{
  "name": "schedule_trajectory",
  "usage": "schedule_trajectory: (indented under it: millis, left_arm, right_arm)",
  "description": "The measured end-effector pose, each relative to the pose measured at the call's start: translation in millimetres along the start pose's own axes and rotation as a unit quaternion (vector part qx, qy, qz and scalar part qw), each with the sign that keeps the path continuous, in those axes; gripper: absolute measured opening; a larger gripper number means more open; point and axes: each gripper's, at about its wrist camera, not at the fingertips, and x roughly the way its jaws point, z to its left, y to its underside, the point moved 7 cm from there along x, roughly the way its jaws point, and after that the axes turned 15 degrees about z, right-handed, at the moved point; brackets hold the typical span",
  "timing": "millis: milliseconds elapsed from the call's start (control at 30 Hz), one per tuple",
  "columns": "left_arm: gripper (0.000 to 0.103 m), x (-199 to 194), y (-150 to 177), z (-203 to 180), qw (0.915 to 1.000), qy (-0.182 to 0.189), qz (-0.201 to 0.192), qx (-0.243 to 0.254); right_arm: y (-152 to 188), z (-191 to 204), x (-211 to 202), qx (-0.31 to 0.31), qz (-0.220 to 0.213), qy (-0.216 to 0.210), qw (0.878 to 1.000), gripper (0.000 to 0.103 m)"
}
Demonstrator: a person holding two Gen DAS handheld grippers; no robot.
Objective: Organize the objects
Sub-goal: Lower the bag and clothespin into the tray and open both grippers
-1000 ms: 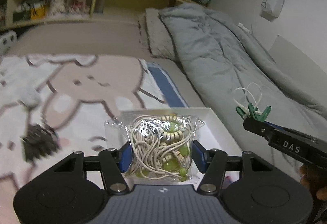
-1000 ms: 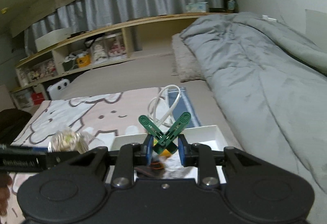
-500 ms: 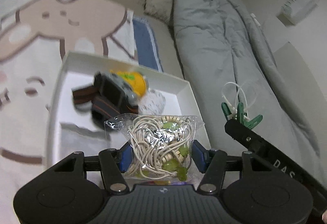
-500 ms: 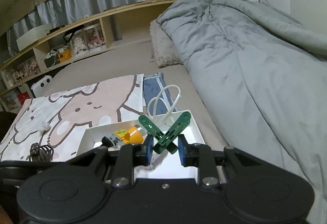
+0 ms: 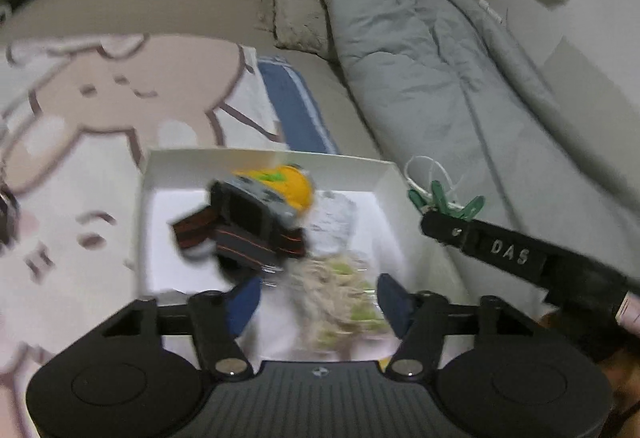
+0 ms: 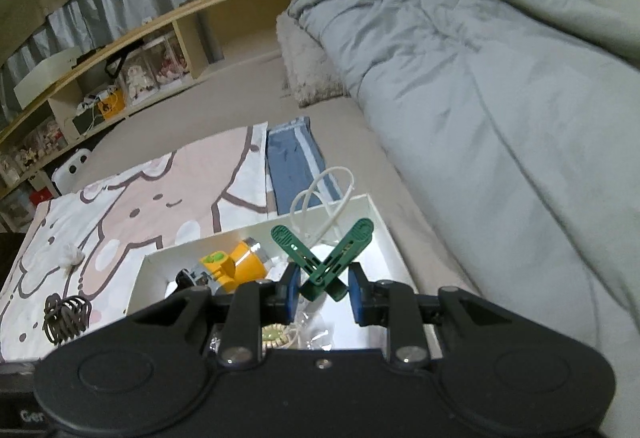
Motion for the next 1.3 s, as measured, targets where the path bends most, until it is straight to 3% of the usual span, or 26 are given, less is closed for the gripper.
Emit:
schedule_trajectory:
  millis: [100, 167, 400, 533, 700, 933, 1100, 1300]
  left_arm:
    - [0.044, 7, 0, 8, 0.9999, -0.002, 0.012, 0.001]
    - [0.036, 14, 0, 9, 0.9998, 0.006, 0.021, -0.003]
    - [0.026, 47, 8, -8, 0.9984, -0.008, 0.048, 0.027]
    - [0.026, 61, 5, -16, 0.9971, -0.026, 0.054, 0.048]
    - [0.026, 72, 5, -24, 0.9938, -0.046, 0.066, 0.076]
    - [0.027, 58, 0, -23, 0.9942, -0.043, 0.063, 0.076]
    - [0.053, 33, -7, -22, 0.9952, -0.045, 0.043, 0.076]
    - [0.070, 5, -10, -12, 0.9950, -0.059, 0.025, 0.077]
  right_arm:
    - [2, 3, 6, -0.006, 0.010, 0.009, 1.000, 0.029]
    - [3, 2, 6, -0.001, 0.009, 0.019, 1.000, 0.053]
    - [1, -8, -8, 0.026, -0.007, 0.001, 1.000, 0.047]
    - [4, -15, -3, 0.037, 0.007, 0.005, 0.999, 0.035]
    - [7, -15, 5, 0.033, 0.027, 0.010, 0.999, 0.032]
    - [8, -12, 7, 0.029, 0.032, 0.011, 0.999, 0.032]
    - [10, -11, 4, 0.033, 0.032, 0.008, 0.999, 0.032]
    - [12, -6, -10, 0.028, 0.020, 0.013, 0.999, 0.032]
